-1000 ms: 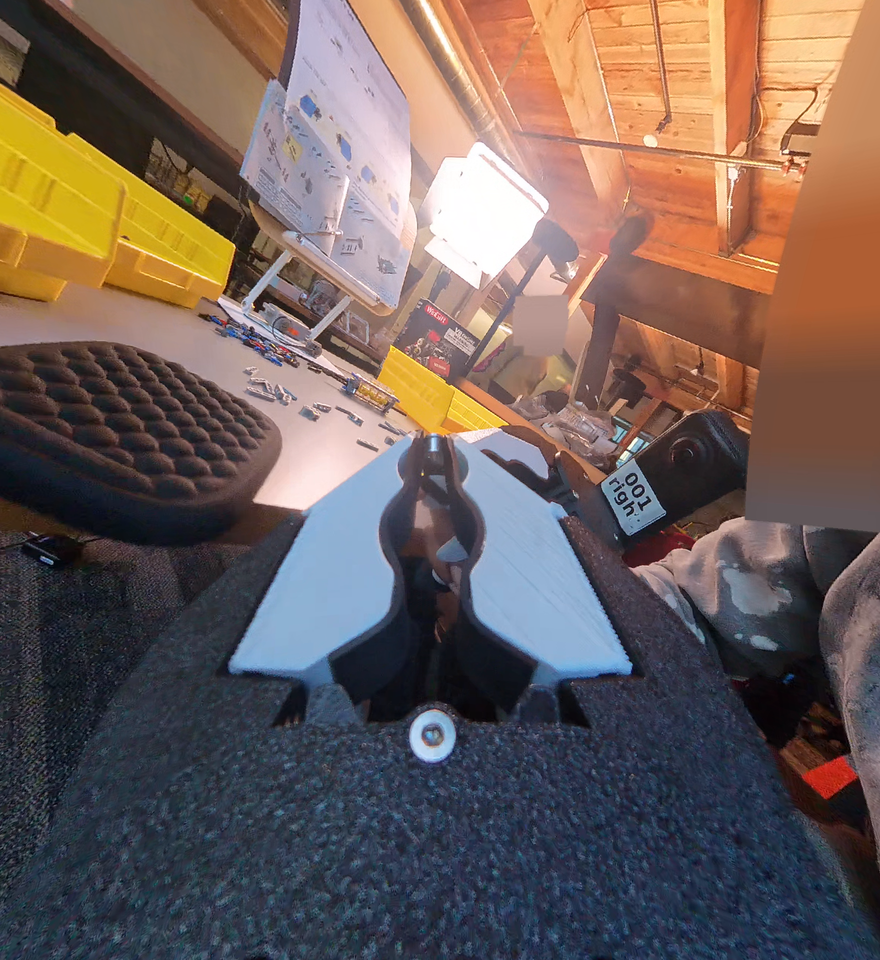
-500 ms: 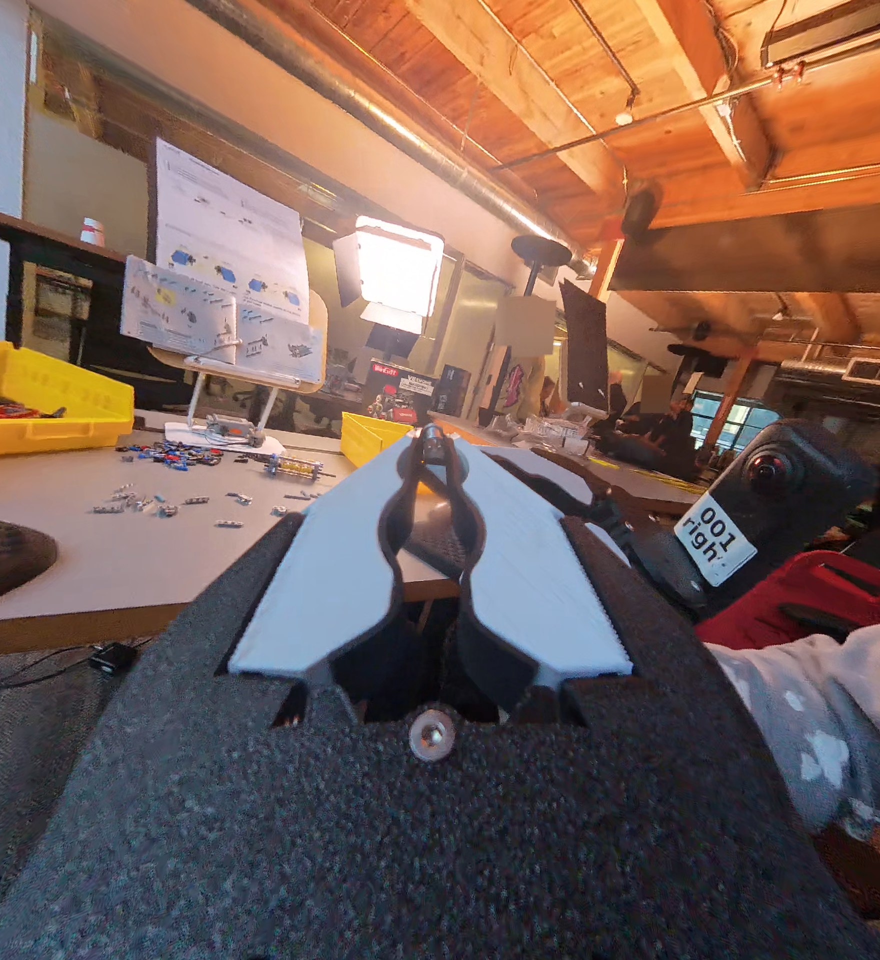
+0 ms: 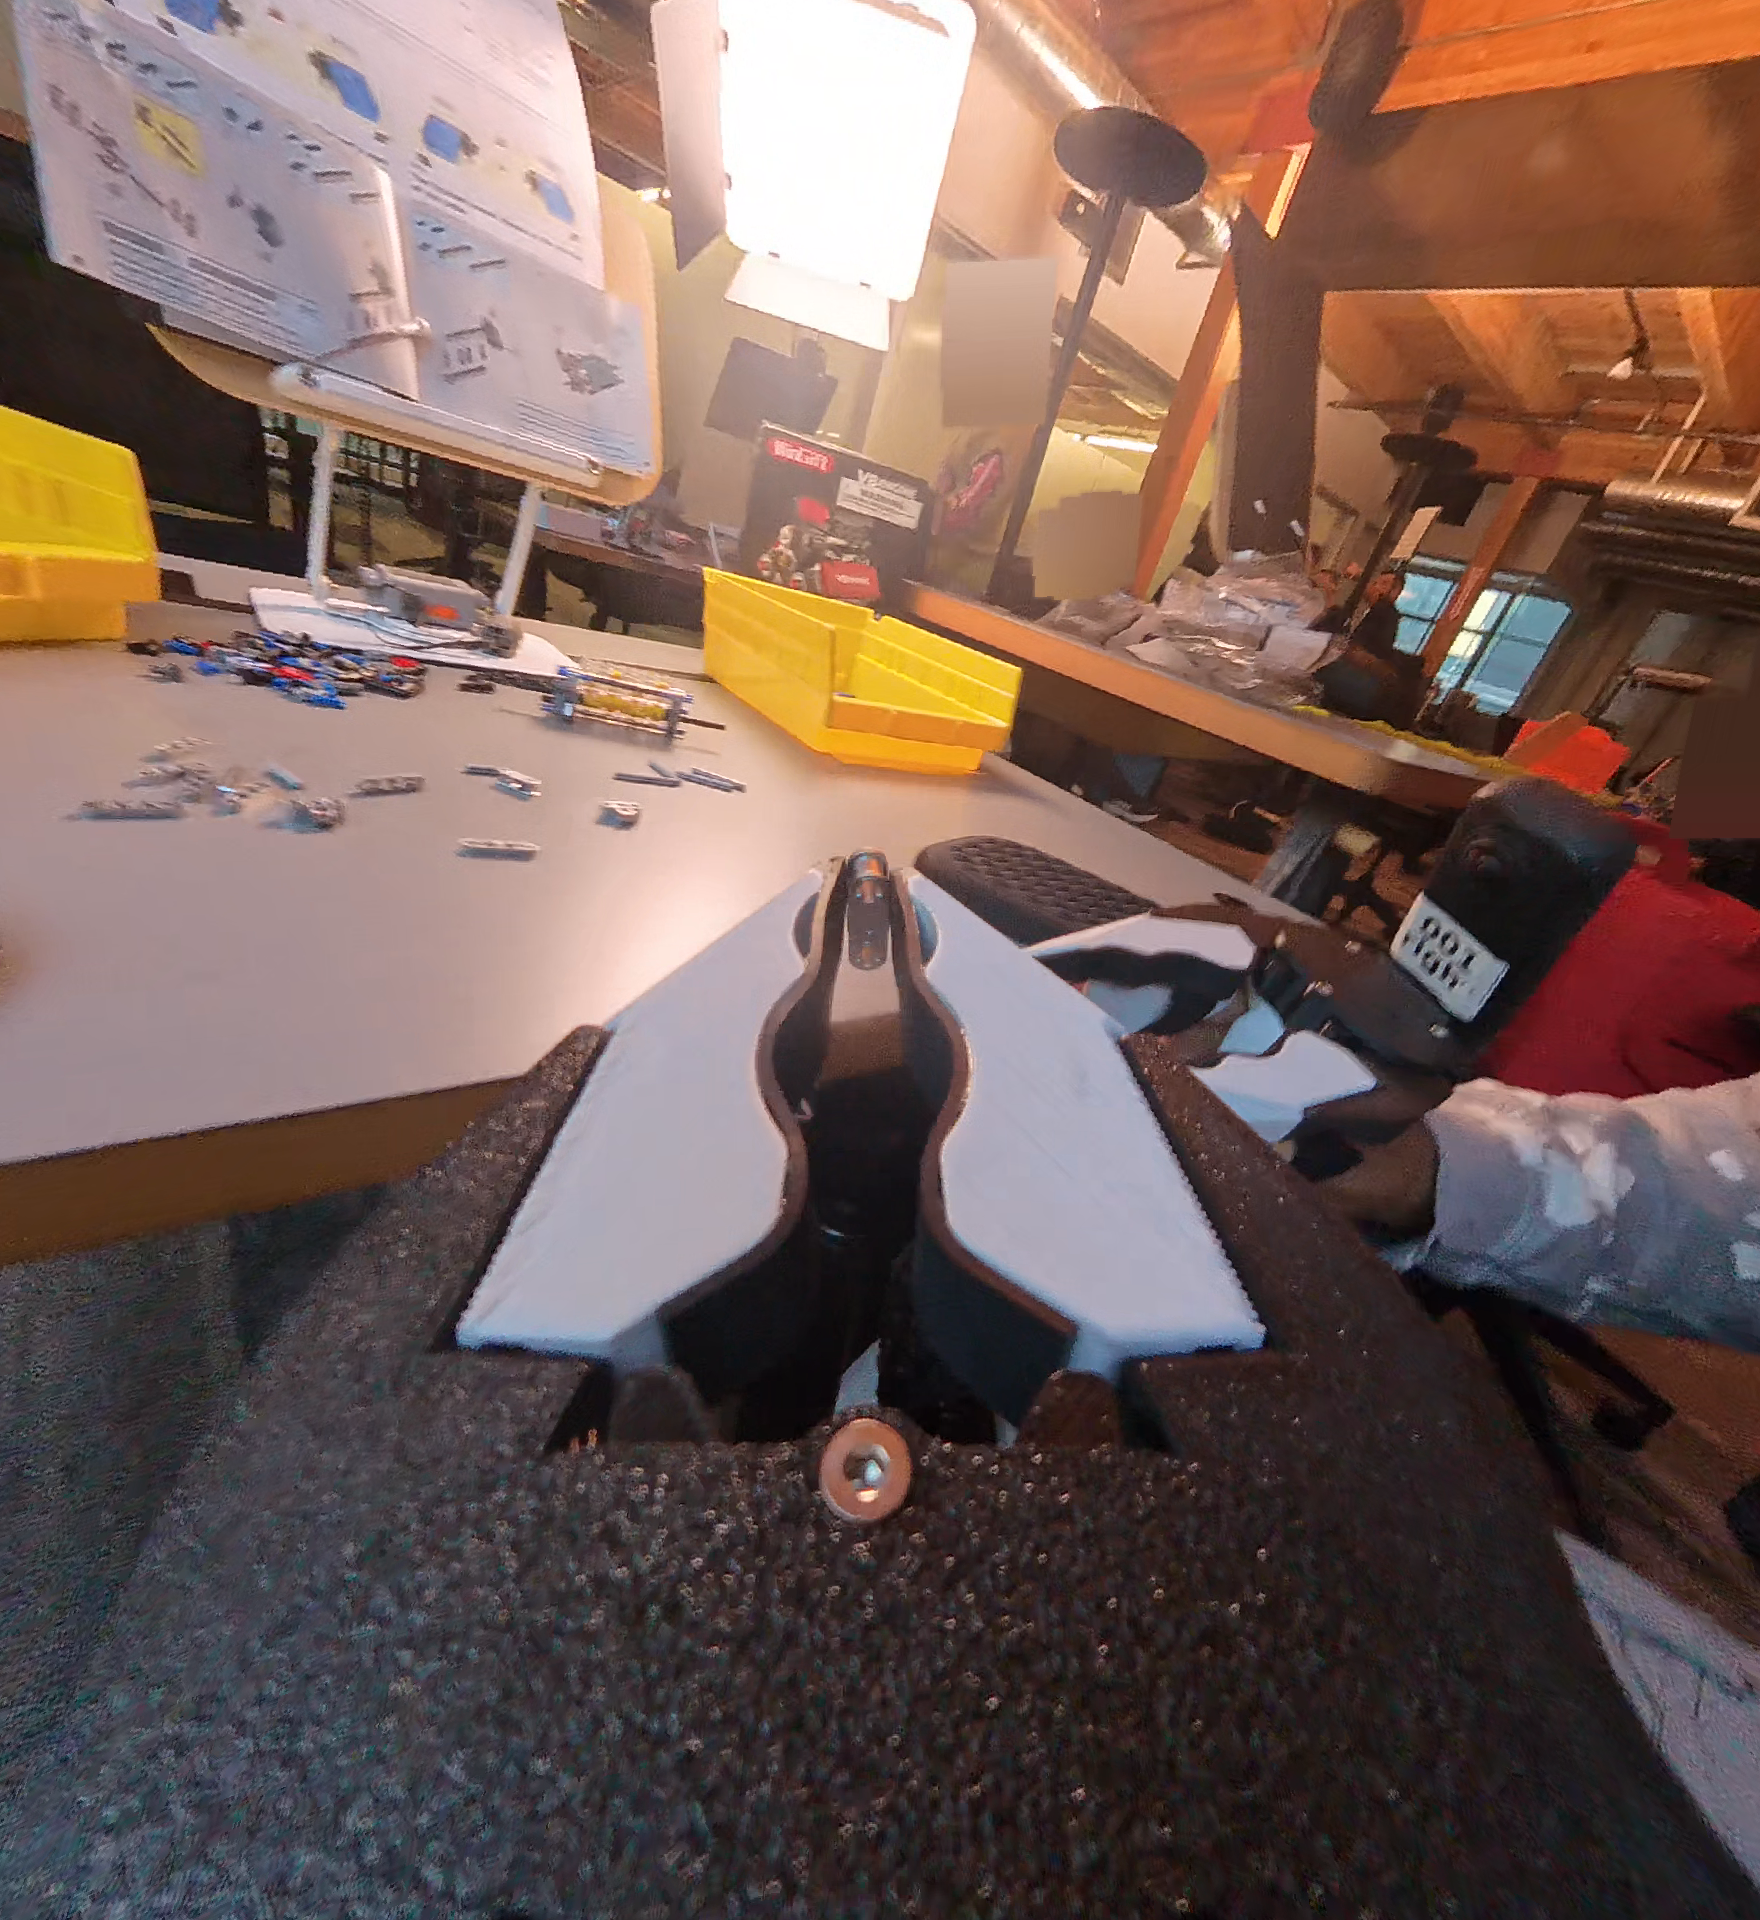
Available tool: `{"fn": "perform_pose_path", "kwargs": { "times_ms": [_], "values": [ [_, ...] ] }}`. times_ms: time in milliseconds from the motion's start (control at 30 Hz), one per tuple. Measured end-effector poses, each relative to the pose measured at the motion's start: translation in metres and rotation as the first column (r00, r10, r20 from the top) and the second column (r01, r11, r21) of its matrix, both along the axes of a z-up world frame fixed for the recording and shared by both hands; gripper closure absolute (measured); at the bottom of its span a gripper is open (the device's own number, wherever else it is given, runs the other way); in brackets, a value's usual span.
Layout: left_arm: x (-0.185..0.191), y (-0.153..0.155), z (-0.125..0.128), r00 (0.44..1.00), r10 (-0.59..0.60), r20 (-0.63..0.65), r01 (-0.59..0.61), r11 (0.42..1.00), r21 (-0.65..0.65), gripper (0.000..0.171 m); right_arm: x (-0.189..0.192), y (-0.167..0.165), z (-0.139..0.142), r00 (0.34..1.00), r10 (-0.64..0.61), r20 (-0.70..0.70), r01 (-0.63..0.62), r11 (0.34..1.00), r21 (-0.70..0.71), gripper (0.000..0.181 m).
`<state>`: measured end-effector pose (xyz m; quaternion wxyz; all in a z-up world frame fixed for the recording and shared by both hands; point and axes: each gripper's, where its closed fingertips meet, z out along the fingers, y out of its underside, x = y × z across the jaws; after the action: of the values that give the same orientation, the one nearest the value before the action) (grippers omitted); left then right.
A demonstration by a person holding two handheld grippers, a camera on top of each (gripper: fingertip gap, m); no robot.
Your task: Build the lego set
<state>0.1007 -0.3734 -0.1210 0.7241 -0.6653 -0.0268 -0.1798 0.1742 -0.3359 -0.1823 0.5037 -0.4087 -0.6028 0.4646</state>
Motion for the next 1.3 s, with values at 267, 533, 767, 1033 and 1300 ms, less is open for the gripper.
{"fn": "perform_pose_path", "kwargs": {
  "times_ms": [267, 533, 767, 1033, 1300],
  "values": [
    [-0.062, 0.005, 0.087, 0.937, 0.008, -0.348, -0.016, 1.0, -0.02, 0.166, -0.013, 0.066, 0.111, 0.99, -0.12, -0.078, 0.127, 0.987, 0.098, 0.126],
    [-0.054, 0.004, 0.086, 0.95, 0.041, -0.31, -0.046, 0.999, -0.008, 0.166, 0.08, 0.133, 0.129, 0.91, -0.407, -0.086, 0.415, 0.894, 0.167, 0.128],
    [-0.049, 0.072, 0.046, 0.962, -0.1, -0.255, 0.07, 0.99, -0.125, 0.166, 0.125, 0.203, 0.089, 0.805, -0.594, 0.0, 0.593, 0.804, -0.037, 0.125],
    [-0.038, 0.195, 0.027, 0.871, -0.436, -0.229, 0.41, 0.899, -0.152, 0.166, 0.08, 0.27, 0.054, 0.723, -0.666, 0.184, 0.689, 0.713, -0.126, 0.118],
    [-0.032, 0.281, 0.038, 0.756, -0.586, -0.291, 0.55, 0.81, -0.202, 0.165, 0.074, 0.297, 0.076, 0.685, -0.703, 0.191, 0.728, 0.673, -0.132, 0.119]
  ]
}}
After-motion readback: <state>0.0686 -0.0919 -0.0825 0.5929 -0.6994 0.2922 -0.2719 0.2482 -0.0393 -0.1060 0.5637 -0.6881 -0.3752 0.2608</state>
